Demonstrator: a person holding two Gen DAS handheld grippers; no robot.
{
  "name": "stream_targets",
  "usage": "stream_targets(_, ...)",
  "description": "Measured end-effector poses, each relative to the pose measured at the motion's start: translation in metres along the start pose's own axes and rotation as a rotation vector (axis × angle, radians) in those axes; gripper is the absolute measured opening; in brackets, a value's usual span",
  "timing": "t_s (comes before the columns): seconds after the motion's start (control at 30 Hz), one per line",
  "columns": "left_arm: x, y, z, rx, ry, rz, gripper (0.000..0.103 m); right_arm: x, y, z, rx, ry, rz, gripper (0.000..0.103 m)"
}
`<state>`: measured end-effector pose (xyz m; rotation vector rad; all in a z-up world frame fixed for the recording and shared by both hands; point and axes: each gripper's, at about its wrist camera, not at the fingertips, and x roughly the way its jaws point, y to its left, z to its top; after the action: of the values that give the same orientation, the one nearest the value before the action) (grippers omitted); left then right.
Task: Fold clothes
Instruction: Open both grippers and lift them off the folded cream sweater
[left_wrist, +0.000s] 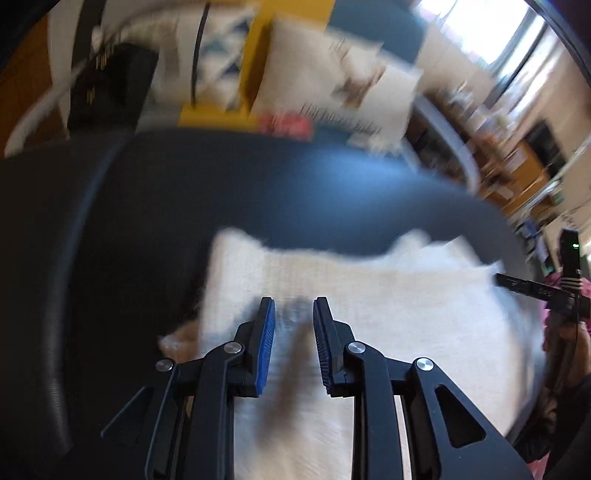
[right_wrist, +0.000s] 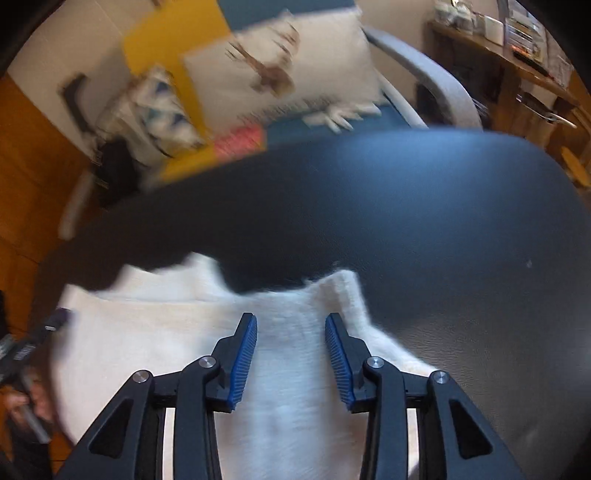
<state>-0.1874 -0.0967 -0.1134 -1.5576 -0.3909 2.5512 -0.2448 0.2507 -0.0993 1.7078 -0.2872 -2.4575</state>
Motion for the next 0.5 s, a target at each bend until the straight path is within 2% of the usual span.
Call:
stream_targets(0.07, -0.003, 0.002, -0.001, -0.010, -0.001, -0.020, 0.023, -0.003, -0.001, 0.000, 0.003, -0.007, 0.020, 0.038)
stream_targets(0.13, -0.016, 0.002, -0.002, -0.021, -0.026, -0.056, 0.023, -0.022, 0.005, -0.003, -0.008, -0.061, 0.049, 0.038)
stream_targets(0.2, -0.030, 0.001, -0.003, -0.014, -0.074, -0.074, 0.023, -0.035, 0.017, -0.010, -0.050, -0.099, 0.120, 0.039)
stream_targets(0.27, -0.025, 0.002, -0.006, 0.001, -0.073, -0.043, 0.023, -0.030, 0.029, -0.022, -0.089, -0.071, 0.163, 0.040)
stream_targets(0.37, -0.004, 0.006, -0.012, 0.022, -0.024, 0.034, 0.023, 0.002, 0.031, -0.038, -0.127, -0.011, 0.111, 0.040)
stream_targets(0.4, -0.002, 0.007, -0.013, 0.028, -0.018, 0.048, 0.023, -0.001, 0.031, -0.039, -0.118, -0.023, 0.120, 0.040)
stream_targets(0.5, -0.030, 0.008, -0.020, 0.024, -0.073, -0.001, 0.023, -0.023, 0.032, -0.044, -0.091, -0.091, 0.167, 0.040)
